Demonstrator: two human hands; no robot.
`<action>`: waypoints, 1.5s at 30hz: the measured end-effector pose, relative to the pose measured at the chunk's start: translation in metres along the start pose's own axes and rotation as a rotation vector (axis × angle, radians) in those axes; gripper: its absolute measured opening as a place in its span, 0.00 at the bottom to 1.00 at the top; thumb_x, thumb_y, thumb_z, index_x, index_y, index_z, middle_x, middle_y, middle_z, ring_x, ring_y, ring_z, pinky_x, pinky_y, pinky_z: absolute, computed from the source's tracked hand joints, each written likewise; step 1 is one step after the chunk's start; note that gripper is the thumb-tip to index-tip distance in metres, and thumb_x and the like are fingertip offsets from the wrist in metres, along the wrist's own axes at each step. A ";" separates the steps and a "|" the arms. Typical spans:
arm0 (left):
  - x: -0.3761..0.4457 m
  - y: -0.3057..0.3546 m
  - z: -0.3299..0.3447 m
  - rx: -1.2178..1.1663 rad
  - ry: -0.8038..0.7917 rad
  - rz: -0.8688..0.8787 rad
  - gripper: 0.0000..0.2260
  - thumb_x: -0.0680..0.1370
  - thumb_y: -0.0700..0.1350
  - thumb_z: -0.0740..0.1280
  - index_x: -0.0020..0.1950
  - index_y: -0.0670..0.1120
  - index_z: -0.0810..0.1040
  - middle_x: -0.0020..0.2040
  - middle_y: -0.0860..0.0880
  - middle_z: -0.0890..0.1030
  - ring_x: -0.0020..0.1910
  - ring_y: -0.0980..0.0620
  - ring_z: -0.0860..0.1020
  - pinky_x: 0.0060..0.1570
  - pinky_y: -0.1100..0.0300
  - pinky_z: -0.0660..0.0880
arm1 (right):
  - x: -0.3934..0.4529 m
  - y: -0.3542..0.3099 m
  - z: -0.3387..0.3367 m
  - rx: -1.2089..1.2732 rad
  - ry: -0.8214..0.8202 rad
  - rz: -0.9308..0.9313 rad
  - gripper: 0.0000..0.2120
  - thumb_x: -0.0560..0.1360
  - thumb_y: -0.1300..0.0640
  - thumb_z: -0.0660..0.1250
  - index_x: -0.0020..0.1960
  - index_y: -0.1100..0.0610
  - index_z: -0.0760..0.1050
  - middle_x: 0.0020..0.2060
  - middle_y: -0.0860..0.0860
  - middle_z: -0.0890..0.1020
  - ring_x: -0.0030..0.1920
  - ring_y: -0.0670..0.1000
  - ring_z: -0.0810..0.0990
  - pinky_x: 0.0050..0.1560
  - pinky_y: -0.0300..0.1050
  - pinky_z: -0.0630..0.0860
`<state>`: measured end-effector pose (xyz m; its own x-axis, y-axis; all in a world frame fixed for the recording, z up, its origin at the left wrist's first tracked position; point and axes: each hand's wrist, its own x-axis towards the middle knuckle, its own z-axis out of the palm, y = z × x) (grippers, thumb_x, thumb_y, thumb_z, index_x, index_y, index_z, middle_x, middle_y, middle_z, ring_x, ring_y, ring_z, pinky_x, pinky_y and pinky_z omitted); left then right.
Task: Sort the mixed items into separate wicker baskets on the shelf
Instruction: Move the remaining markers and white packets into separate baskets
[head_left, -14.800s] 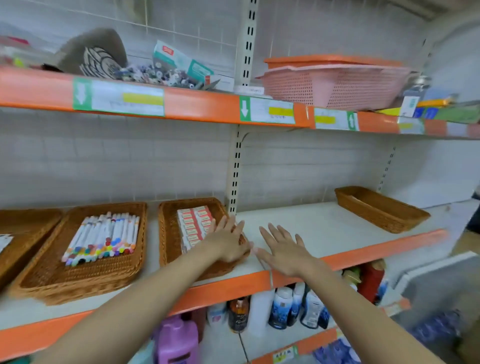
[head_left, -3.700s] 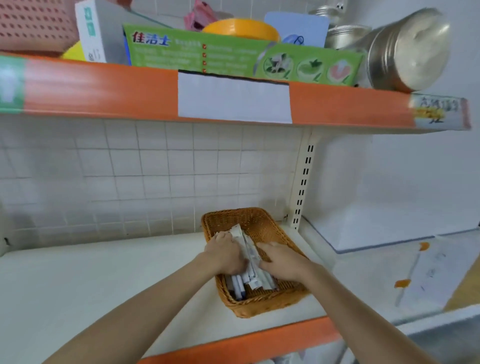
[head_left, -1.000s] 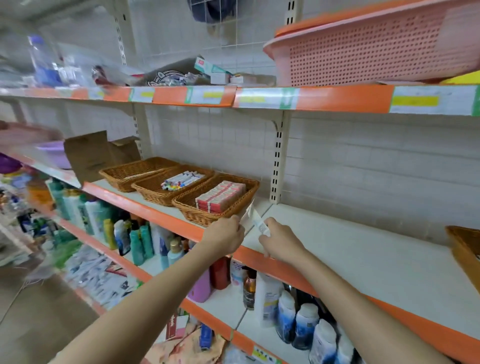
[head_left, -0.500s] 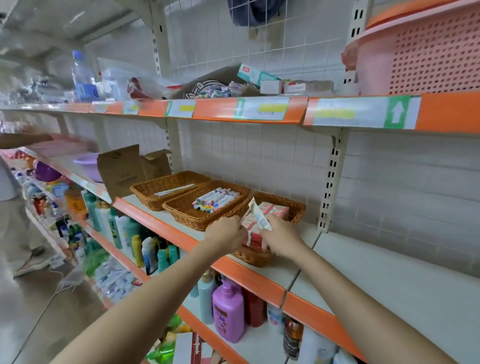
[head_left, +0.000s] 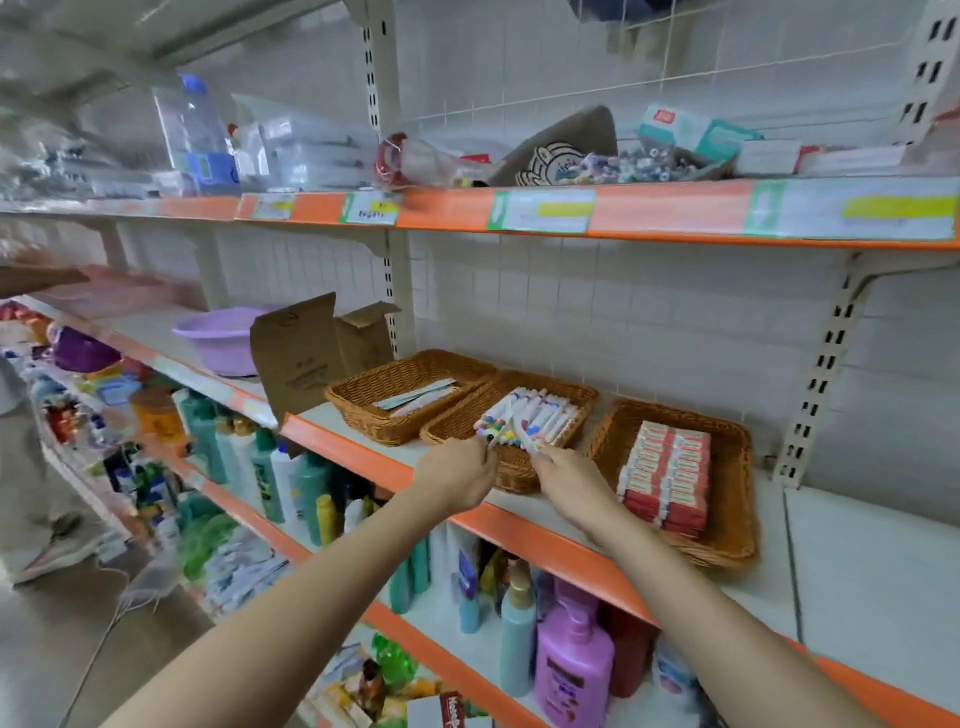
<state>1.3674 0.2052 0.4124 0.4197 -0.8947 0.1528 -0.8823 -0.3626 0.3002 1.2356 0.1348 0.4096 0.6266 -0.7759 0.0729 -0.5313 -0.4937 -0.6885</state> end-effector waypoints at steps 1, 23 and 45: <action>0.002 -0.012 -0.003 0.003 -0.014 0.004 0.14 0.83 0.50 0.51 0.45 0.44 0.69 0.49 0.39 0.80 0.49 0.39 0.78 0.44 0.52 0.72 | 0.003 -0.007 0.008 0.001 0.004 -0.001 0.18 0.83 0.53 0.50 0.51 0.63 0.75 0.46 0.58 0.78 0.49 0.59 0.77 0.41 0.46 0.66; 0.146 -0.146 -0.027 0.029 0.092 -0.048 0.12 0.80 0.53 0.56 0.44 0.45 0.68 0.36 0.48 0.72 0.38 0.46 0.74 0.34 0.56 0.67 | 0.183 -0.065 0.072 -0.048 0.042 -0.028 0.15 0.78 0.52 0.63 0.62 0.54 0.70 0.52 0.53 0.80 0.50 0.53 0.78 0.48 0.46 0.74; 0.286 -0.231 -0.005 0.164 -0.185 0.164 0.20 0.80 0.54 0.60 0.31 0.45 0.67 0.33 0.45 0.74 0.36 0.46 0.74 0.33 0.58 0.67 | 0.284 -0.095 0.117 -0.401 0.066 0.133 0.10 0.76 0.54 0.62 0.54 0.58 0.73 0.45 0.55 0.78 0.45 0.57 0.79 0.33 0.43 0.67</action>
<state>1.6923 0.0349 0.3917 0.2357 -0.9718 0.0076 -0.9642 -0.2329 0.1272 1.5305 0.0074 0.4118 0.5063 -0.8604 0.0572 -0.7930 -0.4906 -0.3612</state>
